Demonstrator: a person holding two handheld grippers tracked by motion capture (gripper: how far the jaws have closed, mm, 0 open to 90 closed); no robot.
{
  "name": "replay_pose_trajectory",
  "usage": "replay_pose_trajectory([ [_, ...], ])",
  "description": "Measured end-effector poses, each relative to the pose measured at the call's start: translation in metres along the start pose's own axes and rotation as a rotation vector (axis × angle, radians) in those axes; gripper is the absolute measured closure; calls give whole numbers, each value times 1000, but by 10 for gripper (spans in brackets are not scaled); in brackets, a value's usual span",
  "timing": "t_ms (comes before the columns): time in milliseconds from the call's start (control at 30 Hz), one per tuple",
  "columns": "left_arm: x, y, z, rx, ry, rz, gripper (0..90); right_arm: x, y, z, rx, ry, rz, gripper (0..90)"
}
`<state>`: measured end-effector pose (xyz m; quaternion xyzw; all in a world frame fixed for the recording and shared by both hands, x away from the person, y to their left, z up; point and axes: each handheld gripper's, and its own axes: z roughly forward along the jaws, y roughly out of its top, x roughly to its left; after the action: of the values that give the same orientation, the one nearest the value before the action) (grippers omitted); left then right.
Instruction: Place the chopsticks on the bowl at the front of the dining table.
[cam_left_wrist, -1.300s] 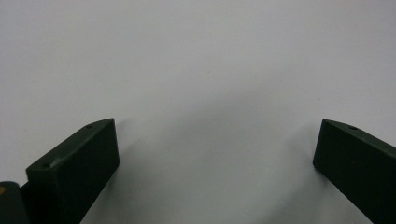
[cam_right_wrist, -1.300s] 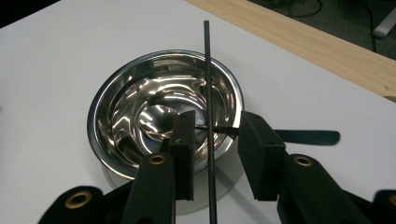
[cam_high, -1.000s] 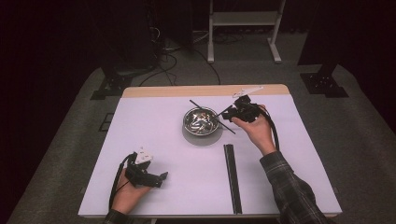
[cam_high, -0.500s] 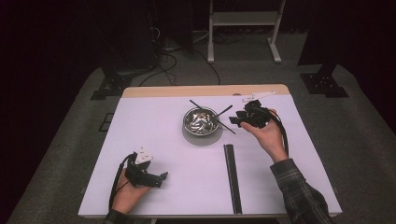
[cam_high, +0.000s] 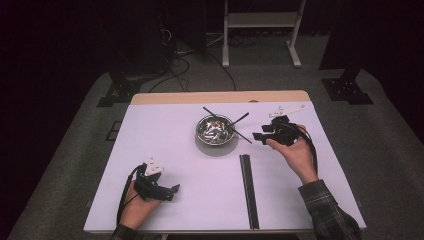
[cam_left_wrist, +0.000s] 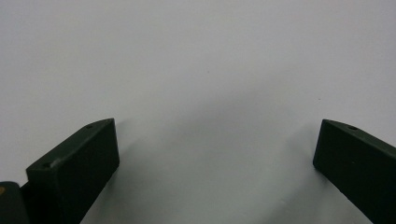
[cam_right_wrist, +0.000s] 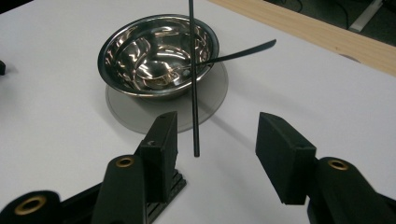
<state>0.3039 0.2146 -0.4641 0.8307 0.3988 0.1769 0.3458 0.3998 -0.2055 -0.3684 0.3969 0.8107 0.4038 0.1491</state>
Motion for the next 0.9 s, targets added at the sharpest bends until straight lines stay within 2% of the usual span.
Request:
replay_pose_trajectory([
  [467, 0, 0, 0, -3, 0, -3, 0, -3, -36, -12, 4, -21, 27, 435],
  [900, 0, 0, 0, 1, 0, 1, 0, -7, -59, -15, 22, -51, 32, 422],
])
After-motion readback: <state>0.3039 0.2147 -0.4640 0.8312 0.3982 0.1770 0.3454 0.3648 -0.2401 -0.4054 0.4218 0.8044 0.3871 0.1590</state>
